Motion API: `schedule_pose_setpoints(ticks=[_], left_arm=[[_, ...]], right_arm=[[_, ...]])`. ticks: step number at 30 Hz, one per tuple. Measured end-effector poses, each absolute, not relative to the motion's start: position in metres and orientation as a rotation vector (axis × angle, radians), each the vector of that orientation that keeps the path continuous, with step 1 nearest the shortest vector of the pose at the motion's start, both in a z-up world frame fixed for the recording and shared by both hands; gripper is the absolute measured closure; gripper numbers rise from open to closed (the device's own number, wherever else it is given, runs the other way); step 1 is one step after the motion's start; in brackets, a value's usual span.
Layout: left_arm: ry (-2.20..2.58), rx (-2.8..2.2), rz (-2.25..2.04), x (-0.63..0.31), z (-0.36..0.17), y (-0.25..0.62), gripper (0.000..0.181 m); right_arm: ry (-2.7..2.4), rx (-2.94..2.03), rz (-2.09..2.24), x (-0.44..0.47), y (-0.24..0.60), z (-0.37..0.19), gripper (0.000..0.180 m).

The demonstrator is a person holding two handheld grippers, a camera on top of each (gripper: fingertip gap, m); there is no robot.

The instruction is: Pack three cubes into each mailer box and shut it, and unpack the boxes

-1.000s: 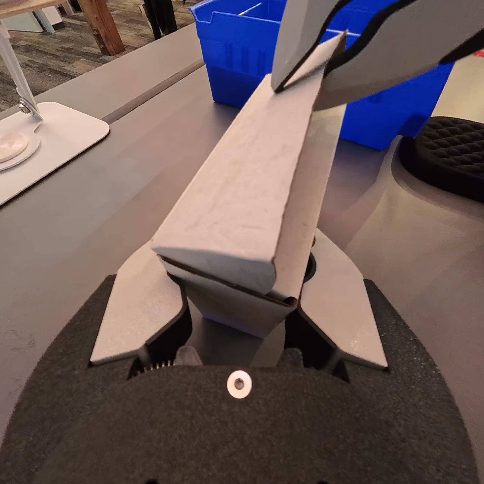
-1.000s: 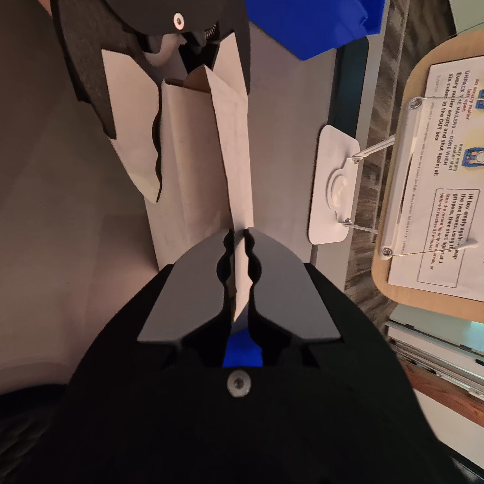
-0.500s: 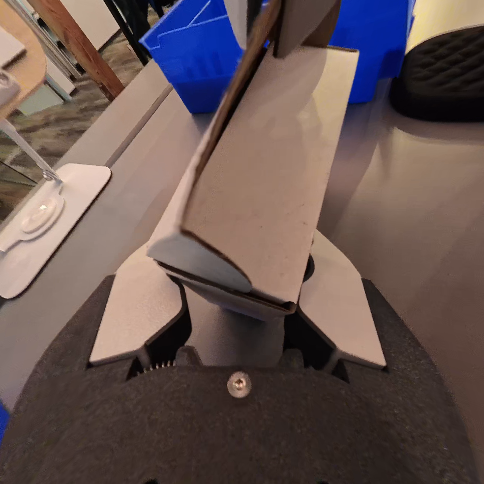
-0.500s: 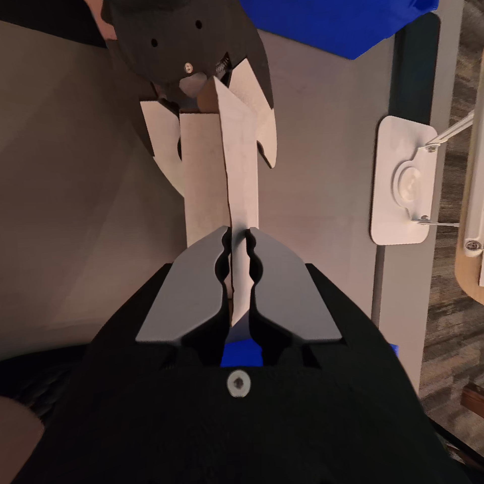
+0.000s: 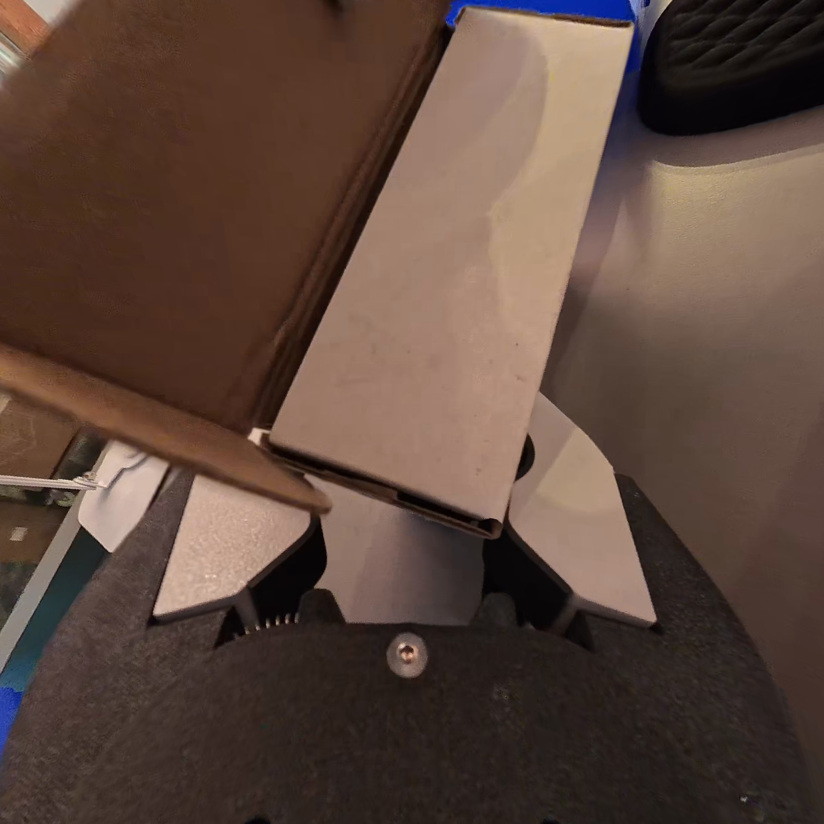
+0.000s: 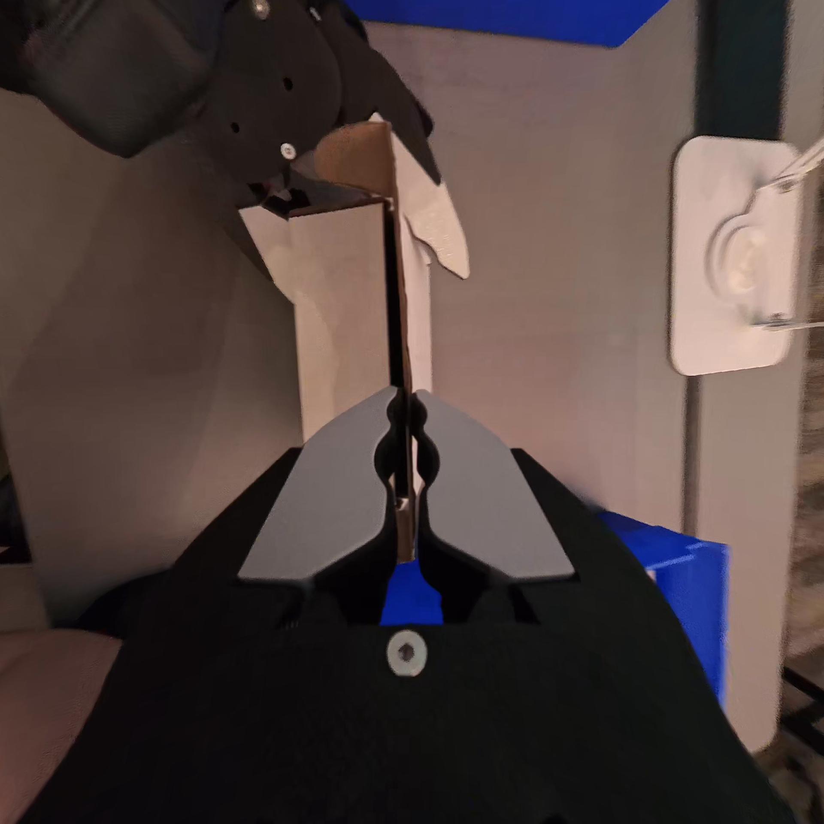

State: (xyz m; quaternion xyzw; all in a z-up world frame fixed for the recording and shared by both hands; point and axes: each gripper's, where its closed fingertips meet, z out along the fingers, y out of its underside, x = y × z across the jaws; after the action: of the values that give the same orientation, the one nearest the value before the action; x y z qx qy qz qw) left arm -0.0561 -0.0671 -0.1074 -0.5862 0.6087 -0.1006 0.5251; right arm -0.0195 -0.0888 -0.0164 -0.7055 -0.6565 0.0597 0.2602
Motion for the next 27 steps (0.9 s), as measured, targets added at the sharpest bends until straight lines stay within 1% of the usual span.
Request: schedule_pose_setpoints(ticks=[5,12,14,18,21,27], left_arm=[[1.447,-1.418,-0.258,-0.056,-0.108,-0.066,0.091],[1.469,-1.374,-0.23,-0.056,-0.107,-0.068,0.091],[1.469,-1.369,-0.23,-0.056,-0.107,-0.068,0.091],[1.468,-1.37,-0.231,-0.056,-0.107,-0.068,0.091],[1.465,-1.373,-0.235,-0.056,-0.107,-0.068,0.091],[1.462,-1.376,-0.24,-0.056,-0.107,-0.068,0.091]], right_arm=[[-1.836,-1.809,0.109,-0.019,-0.088,-0.019,0.176],[-1.702,-1.951,0.507,-0.021,-0.083,-0.02,0.175],[-1.648,-1.993,0.616,-0.022,-0.078,-0.021,0.172],[-1.537,-2.062,0.713,-0.019,-0.062,-0.027,0.159],[-1.525,-2.057,0.759,-0.019,-0.059,-0.029,0.157],[-1.53,-2.018,0.717,-0.018,-0.052,-0.033,0.149]])
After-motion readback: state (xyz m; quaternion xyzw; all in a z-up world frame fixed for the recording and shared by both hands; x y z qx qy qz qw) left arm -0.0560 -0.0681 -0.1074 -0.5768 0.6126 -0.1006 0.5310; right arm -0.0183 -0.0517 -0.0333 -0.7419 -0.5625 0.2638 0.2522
